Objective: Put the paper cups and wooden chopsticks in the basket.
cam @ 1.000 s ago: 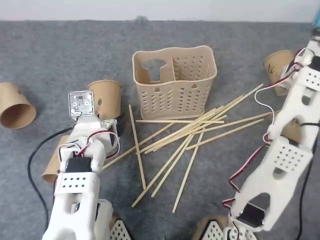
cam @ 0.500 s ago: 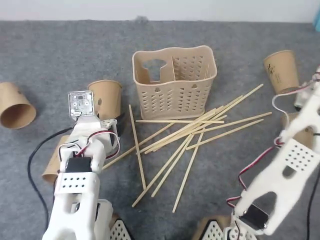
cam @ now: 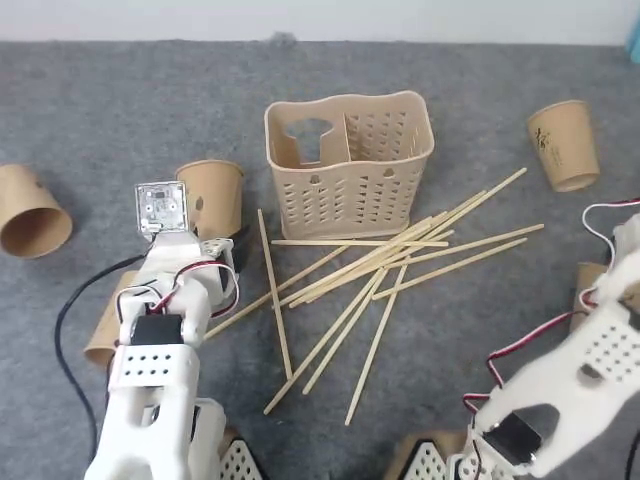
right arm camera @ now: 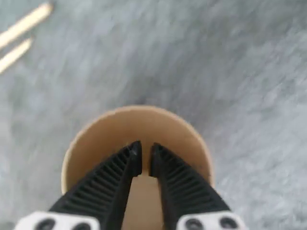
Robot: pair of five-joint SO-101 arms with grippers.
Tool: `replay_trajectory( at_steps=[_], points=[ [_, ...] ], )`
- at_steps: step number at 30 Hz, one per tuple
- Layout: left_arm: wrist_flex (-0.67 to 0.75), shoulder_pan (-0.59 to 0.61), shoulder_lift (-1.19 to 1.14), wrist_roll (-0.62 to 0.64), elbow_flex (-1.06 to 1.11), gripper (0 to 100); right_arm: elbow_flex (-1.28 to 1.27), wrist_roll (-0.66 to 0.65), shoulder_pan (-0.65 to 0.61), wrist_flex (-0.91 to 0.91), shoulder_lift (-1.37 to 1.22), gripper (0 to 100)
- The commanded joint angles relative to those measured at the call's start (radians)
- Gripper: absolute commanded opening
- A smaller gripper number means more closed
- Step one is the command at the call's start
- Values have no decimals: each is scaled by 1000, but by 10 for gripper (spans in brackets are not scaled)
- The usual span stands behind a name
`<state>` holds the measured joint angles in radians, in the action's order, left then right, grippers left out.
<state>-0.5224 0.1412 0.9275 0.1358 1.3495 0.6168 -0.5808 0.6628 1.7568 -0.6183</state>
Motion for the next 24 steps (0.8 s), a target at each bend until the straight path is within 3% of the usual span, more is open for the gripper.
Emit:
replay_trajectory(
  at_steps=[1, 12, 17, 24],
  points=[
    [26, 6, 28, -5, -5, 272, -170, -92, 21, 44, 255, 13],
    [25, 8, 28, -5, -4, 272, -669, -333, 142, 36, 684, 13],
    [25, 8, 28, -5, -4, 272, -697, -370, 189, 36, 822, 23],
    [21, 8, 28, -5, -1, 272, -638, -364, 245, 25, 931, 172]
  ],
)
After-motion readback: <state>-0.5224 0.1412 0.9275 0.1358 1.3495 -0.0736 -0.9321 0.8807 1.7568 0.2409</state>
